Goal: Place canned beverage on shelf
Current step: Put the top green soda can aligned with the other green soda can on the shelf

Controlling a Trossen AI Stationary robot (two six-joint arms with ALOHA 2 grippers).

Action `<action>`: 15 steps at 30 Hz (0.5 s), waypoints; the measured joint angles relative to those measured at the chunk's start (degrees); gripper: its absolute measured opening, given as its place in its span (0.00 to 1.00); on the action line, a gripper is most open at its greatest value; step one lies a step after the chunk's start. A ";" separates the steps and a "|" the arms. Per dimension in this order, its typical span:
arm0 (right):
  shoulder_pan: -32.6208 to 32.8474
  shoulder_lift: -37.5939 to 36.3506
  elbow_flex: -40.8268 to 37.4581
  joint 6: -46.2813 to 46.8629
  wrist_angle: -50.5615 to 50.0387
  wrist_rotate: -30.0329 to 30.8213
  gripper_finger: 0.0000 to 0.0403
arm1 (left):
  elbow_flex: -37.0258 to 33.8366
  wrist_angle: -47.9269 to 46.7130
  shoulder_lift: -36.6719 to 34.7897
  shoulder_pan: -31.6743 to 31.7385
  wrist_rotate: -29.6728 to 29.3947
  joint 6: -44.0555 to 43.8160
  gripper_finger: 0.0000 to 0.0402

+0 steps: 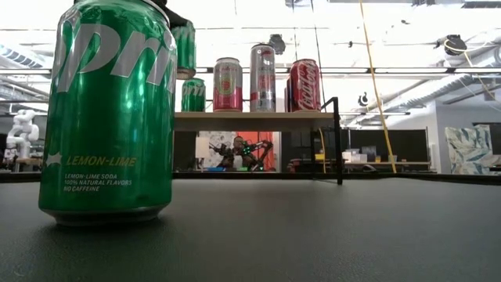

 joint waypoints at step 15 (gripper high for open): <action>2.24 7.62 -0.04 -2.28 9.50 3.96 0.82 | -0.13 0.05 0.01 -0.91 -6.81 2.19 0.73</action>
